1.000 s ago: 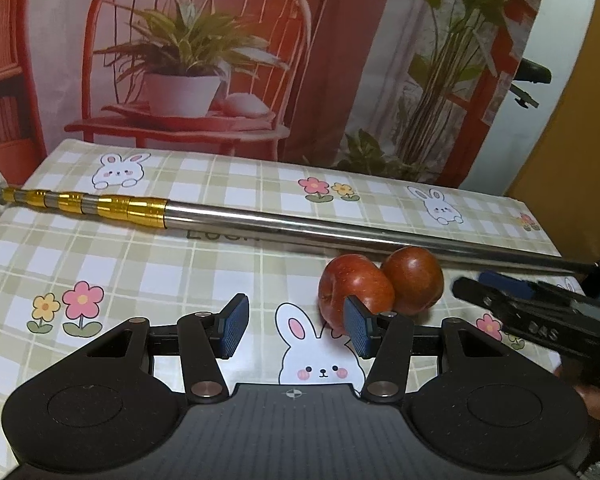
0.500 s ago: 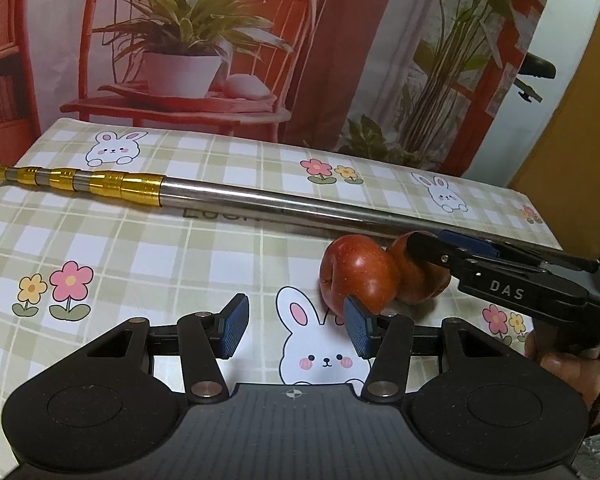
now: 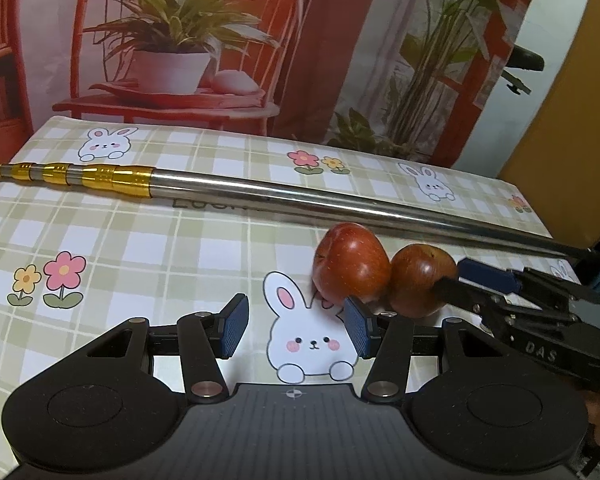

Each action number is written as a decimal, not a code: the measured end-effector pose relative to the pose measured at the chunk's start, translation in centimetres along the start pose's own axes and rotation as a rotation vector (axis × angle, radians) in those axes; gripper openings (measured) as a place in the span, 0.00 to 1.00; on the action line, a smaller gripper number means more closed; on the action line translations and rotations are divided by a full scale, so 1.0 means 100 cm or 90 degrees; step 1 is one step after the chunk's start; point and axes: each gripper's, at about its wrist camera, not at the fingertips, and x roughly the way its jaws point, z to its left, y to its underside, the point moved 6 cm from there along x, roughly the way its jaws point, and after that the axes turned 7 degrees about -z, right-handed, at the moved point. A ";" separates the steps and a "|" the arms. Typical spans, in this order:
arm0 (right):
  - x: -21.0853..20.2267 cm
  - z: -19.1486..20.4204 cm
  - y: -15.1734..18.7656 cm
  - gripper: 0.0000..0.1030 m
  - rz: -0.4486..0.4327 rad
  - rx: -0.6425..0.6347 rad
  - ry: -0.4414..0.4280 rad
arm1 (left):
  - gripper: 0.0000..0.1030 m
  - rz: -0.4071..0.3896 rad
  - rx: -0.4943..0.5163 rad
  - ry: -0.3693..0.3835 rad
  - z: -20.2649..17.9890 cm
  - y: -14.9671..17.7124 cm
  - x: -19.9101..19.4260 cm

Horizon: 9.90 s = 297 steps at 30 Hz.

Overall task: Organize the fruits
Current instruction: 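Close the right tool around the nearer red apple, then lift the red apple and carry it over the plate with the right tool, then lower the apple onto the plate and open the right tool, then move the open right tool to the remaining red apple, then close the right tool around the second red apple, then lift the second apple and carry it over the plate with the right tool, then lower the apple onto the fruit pile and open the right tool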

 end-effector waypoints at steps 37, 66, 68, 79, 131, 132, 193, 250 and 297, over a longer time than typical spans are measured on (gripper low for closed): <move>-0.040 0.033 0.007 0.61 0.020 -0.013 0.004 | 0.54 0.004 -0.065 0.022 0.012 0.030 -0.051; -0.140 0.174 0.057 0.61 0.122 -0.074 -0.127 | 0.58 -0.067 -0.083 0.006 0.018 0.075 -0.173; -0.140 0.177 0.061 0.61 0.141 -0.072 -0.124 | 0.58 -0.073 -0.087 0.008 0.018 0.076 -0.177; -0.126 0.187 0.072 0.61 0.231 -0.111 -0.117 | 0.59 -0.069 -0.105 -0.008 0.026 0.080 -0.172; -0.100 0.056 -0.005 0.59 -0.024 -0.065 0.036 | 0.66 -0.074 -0.001 -0.003 0.004 0.049 -0.121; -0.094 0.056 -0.007 0.59 -0.022 -0.077 0.034 | 0.66 -0.072 -0.002 -0.003 0.005 0.048 -0.118; 0.003 0.036 -0.010 0.69 0.022 -0.104 -0.035 | 0.66 -0.012 -0.058 -0.008 0.024 0.057 -0.075; -0.127 0.084 0.045 0.58 0.071 0.035 -0.049 | 0.68 -0.025 -0.051 -0.007 0.001 0.069 -0.116; -0.144 0.092 0.057 0.64 0.066 0.064 -0.048 | 0.75 -0.051 -0.010 -0.010 -0.022 0.067 -0.146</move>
